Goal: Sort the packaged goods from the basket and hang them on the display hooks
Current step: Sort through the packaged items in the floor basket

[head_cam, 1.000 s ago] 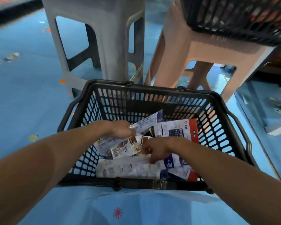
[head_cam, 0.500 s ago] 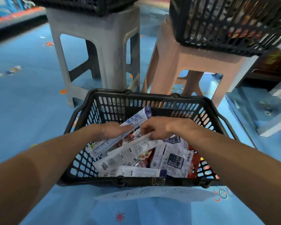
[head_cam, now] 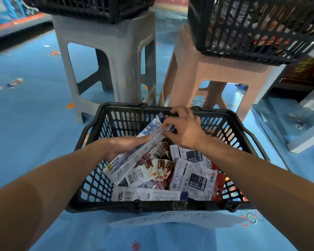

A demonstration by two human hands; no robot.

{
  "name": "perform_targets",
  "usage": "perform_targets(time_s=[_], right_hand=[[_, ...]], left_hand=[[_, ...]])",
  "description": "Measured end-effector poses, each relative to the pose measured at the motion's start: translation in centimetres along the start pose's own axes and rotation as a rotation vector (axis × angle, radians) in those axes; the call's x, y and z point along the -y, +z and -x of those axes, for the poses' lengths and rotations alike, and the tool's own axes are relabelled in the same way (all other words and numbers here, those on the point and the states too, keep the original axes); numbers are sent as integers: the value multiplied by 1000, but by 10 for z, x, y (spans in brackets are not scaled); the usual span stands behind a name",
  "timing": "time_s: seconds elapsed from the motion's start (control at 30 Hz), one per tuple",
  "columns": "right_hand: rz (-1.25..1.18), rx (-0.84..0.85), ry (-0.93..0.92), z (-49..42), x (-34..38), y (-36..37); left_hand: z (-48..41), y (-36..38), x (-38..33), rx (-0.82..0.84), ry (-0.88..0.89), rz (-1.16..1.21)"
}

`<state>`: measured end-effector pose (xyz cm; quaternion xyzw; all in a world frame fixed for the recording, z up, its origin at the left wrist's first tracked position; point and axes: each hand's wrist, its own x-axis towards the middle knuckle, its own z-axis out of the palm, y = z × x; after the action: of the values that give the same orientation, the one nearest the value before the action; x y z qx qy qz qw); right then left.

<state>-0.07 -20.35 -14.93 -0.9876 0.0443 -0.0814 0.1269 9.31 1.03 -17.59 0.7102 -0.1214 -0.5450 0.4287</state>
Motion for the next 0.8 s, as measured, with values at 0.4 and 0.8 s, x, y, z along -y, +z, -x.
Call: perform_targets(time_s=[0.4,0.8], right_hand=[[-1394,345,658,27,12,4],[-1479,107,535,21,25,-6]], left_hand=[[4,5,-4,50,77,-129],[16,9,-8,25,112,139]])
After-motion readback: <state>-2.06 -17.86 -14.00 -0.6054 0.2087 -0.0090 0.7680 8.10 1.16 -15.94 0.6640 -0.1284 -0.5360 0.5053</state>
